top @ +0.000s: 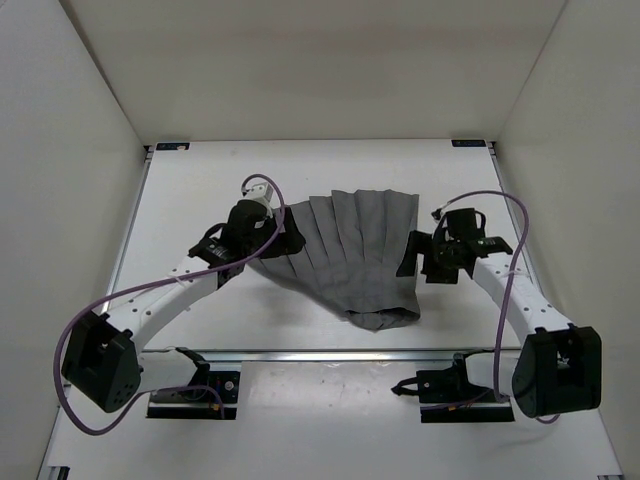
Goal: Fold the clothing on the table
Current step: Flatten the skirt out
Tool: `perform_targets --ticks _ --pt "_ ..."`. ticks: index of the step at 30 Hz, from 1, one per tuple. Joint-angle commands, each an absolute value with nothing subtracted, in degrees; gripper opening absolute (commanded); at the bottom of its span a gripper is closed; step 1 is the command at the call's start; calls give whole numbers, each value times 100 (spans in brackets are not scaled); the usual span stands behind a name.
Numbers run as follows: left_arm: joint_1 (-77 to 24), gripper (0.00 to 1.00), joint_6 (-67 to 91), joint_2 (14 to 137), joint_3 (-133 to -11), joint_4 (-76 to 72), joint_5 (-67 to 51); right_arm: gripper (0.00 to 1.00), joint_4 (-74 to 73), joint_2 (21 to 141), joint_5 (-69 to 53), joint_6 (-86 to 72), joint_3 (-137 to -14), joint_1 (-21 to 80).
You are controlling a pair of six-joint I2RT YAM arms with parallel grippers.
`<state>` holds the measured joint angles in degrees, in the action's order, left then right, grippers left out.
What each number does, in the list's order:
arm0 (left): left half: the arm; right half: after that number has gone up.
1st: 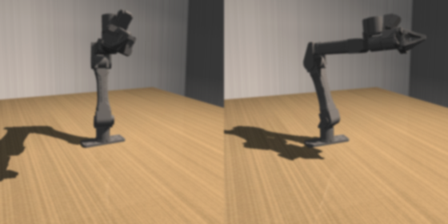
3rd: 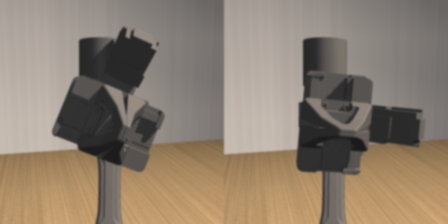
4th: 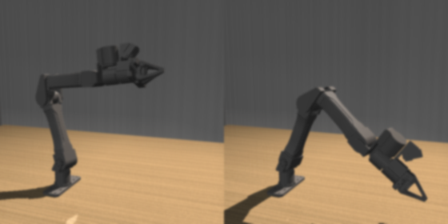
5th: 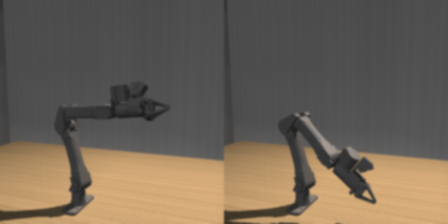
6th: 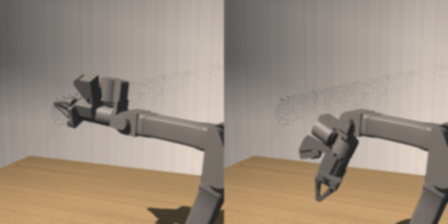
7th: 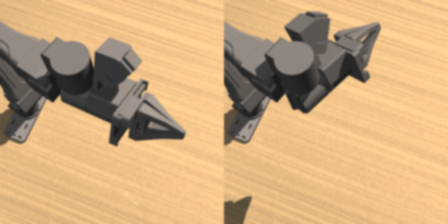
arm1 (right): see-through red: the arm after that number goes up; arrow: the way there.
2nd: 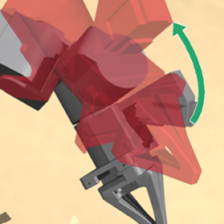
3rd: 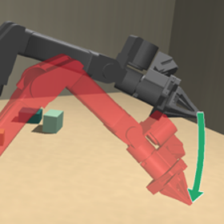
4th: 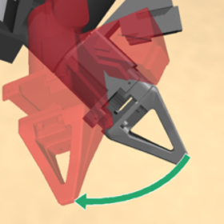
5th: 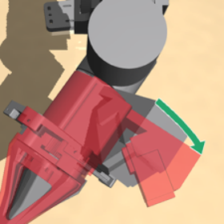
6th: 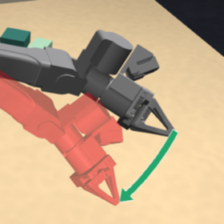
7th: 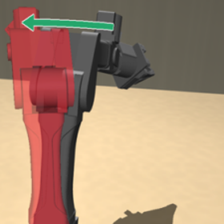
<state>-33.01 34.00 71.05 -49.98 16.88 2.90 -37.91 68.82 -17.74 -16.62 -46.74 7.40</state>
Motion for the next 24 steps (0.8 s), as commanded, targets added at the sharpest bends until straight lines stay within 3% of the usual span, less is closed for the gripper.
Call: perform_targets --ticks 1,10,16,18,21,24 --pt "-3165 93 3437 6803 -5062 1503 167 79 -3965 6653 -1793 -1898 -4185 1053" --pt "-3111 93 3410 6557 -4984 1573 105 61 -3393 6557 -1898 -2487 -3261 1354" --pt "-3041 95 3428 6381 -4887 1565 18 22 -3077 6609 -1952 -2470 -3436 1169" --pt "-3041 94 3436 6398 -4904 1582 44 0 -2945 6802 -1890 -2330 -3594 1073" --pt "-3050 95 3393 6425 -4939 1626 0 0 -3093 7214 -1925 -2058 -4347 915" --pt "-3059 95 3524 6346 -4843 1547 -113 0 -3549 7557 -2074 -1758 -6034 931"
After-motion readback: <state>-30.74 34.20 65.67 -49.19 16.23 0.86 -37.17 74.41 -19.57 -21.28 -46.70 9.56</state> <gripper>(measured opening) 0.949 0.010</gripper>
